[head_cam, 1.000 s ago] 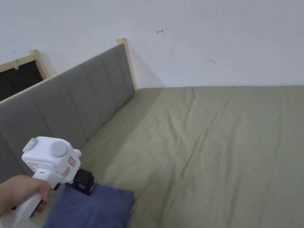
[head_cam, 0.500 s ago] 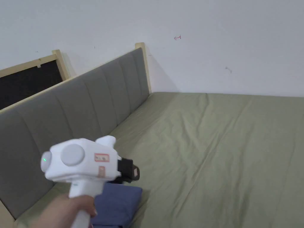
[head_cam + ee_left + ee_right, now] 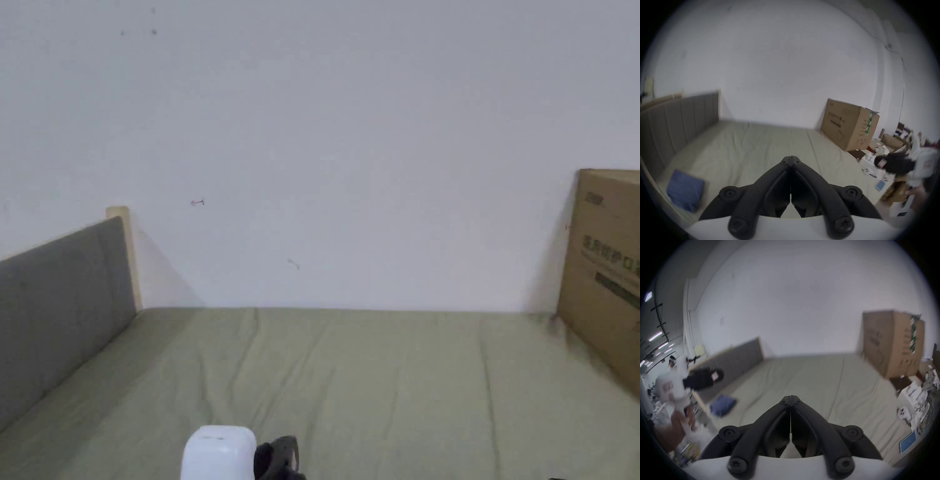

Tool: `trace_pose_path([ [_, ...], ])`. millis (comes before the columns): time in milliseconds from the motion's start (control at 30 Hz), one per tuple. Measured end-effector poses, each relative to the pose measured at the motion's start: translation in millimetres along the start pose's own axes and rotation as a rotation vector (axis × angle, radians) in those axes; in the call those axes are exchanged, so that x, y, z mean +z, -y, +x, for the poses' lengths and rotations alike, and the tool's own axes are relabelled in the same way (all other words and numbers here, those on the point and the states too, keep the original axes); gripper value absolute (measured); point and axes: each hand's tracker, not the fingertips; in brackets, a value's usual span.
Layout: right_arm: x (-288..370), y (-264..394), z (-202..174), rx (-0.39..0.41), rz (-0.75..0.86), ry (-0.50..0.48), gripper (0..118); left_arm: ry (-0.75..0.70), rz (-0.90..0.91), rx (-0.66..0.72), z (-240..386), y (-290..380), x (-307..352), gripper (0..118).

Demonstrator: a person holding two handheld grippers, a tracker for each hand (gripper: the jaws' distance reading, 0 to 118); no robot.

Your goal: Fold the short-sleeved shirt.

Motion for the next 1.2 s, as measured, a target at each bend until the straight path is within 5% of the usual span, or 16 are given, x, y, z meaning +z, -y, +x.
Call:
trace_pose_path([
  [167, 19, 18, 14, 0.131, 0.297, 0.164, 0, -0.16, 0.167, -0.138, 45, 4, 19, 0],
  [333, 17, 25, 28, 0.035, 0.232, 0.211, 0, -0.181, 0.171, -0.12, 55, 6, 24, 6],
  [400, 14, 22, 27, 0.05, 0.215, 0.238, 22, -0.177, 0.183, -0.106, 53, 4, 25, 74],
  [500, 12, 19, 24, 0.072, 0.204, 0.268, 44, -0.13, 0.179, -0.059, 47, 3, 26, 100],
  [533, 11, 18, 23, 0.084, 0.198, 0.286, 78, -0.13, 0.186, -0.06, 47, 3, 26, 112],
  [567, 11, 19, 22, 0.097, 0.21, 0.299, 112, -0.133, 0.196, -0.063, 48, 3, 28, 114],
  [600, 14, 17, 17, 0.148, 0.258, 0.233, 118, -0.136, 0.196, -0.066, 48, 3, 29, 114],
  [1200, 3, 16, 9, 0.1, 0.184, 0.245, 118, -0.159, 0.135, -0.062, 47, 10, 18, 114],
])
